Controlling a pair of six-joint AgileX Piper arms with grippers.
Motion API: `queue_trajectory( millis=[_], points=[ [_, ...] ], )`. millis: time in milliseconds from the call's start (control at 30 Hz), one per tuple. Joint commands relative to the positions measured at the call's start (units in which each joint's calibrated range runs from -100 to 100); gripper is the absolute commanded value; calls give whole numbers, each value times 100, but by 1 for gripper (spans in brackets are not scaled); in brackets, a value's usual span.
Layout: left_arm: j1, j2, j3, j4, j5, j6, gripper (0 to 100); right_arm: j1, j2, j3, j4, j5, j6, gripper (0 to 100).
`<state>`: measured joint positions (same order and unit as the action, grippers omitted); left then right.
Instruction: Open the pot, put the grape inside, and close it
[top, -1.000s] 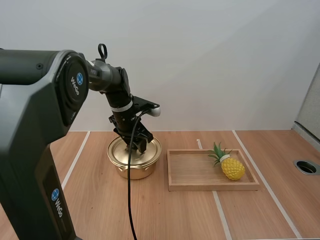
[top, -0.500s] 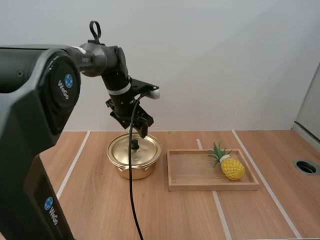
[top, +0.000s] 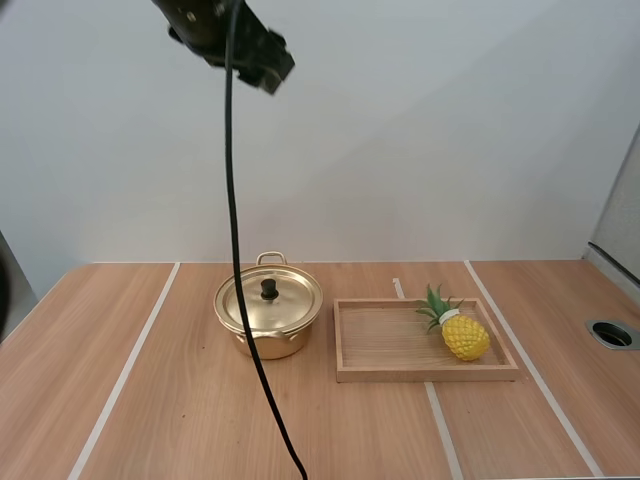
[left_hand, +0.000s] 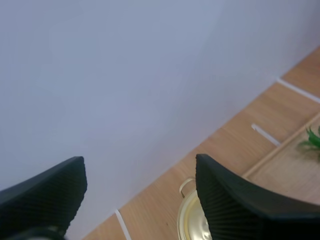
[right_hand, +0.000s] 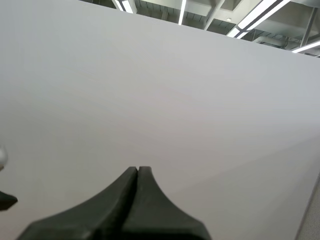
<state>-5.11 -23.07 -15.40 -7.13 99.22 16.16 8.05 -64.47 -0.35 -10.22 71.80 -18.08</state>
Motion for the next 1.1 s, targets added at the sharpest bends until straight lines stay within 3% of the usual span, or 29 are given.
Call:
queue_trajectory(
  millis=[0, 300, 333, 400, 500, 633, 800, 933, 1067],
  points=[
    [-18, -545, -570, 2, 78, -121, 100, -19, -107, -114, 6, -274, 63, 0],
    [-18, -1980, -1401, 2, 78, -648, 100, -288, -453, -371, 6, -374, 646, 0],
    [-18, -2143, -1401, 2, 78, -673, 93, -330, -487, -371, 6, -394, 713, 0],
    [-18, -2435, -1401, 11, 78, -777, 65, -425, -564, -371, 18, -356, 839, 0],
    [-18, -2808, -1401, 74, 78, -1180, 1, -506, -665, -371, 29, -317, 887, 0],
    [-18, -3261, -1401, 291, 78, -1614, 0, -509, -794, -371, 44, -83, 911, 0],
    [-18, -3900, -1196, 1006, 78, -2290, 0, -509, -963, -371, 54, 394, 919, 0],
    [-18, -4689, -124, 1228, -743, -2650, 0, -547, -1184, -162, 54, 519, 919, 0],
    [-18, -5622, 1495, 1228, -1831, -2823, 0, -586, -1690, 708, 201, 38, 1149, 0]
  ],
)
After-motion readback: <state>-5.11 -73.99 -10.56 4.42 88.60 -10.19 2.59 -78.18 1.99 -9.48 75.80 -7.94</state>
